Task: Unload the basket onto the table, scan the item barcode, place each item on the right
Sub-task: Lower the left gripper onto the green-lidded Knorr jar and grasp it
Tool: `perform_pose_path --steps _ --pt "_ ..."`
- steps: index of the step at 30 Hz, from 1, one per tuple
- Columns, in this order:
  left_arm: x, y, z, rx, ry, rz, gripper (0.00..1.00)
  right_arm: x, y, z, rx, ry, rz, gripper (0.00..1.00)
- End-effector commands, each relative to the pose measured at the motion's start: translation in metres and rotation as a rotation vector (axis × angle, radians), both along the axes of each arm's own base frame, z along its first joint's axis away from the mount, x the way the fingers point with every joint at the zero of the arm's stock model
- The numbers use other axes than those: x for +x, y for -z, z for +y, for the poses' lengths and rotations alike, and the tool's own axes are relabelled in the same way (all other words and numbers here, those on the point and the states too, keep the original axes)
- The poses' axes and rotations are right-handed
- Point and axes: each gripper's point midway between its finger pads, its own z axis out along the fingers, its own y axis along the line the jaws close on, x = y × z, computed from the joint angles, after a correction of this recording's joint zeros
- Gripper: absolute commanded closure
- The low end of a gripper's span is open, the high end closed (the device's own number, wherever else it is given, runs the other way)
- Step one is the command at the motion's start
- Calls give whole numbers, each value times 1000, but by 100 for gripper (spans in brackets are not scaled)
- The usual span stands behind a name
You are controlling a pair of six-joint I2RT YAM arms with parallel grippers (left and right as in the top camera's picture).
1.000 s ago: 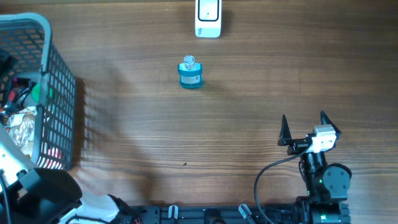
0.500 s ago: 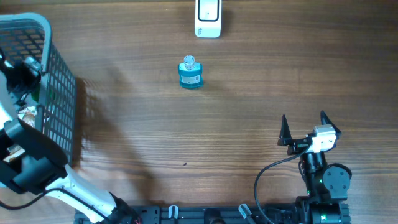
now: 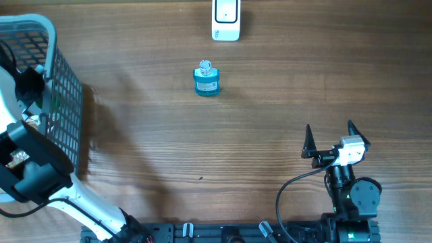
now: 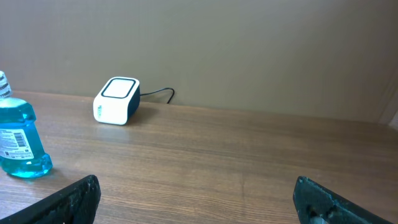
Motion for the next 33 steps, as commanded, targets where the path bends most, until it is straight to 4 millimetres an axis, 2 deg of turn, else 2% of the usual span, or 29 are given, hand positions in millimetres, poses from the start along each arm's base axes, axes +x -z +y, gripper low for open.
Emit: perform_pose_path --steps 1,5,12,17,20,27,33 --pt "-6 29 -6 -58 -18 52 0 0 -2 -1 -8 8 -10 0" --pt "-12 46 -10 -82 -19 88 0 0 -2 -1 -8 8 -10 0" --pt "-10 46 -9 -80 -40 77 0 0 -2 -1 -8 8 -10 0" --pt "-7 46 -8 -72 -38 65 4 0 -2 -1 -8 8 -10 0" --pt "-4 45 -6 -67 -38 56 9 0 -2 -1 -8 8 -10 0" --pt "-2 46 -5 -61 -38 47 6 0 -2 -1 -8 8 -10 0" --pt "1 60 -12 -79 -22 76 7 0 -2 -1 -8 8 -10 0"
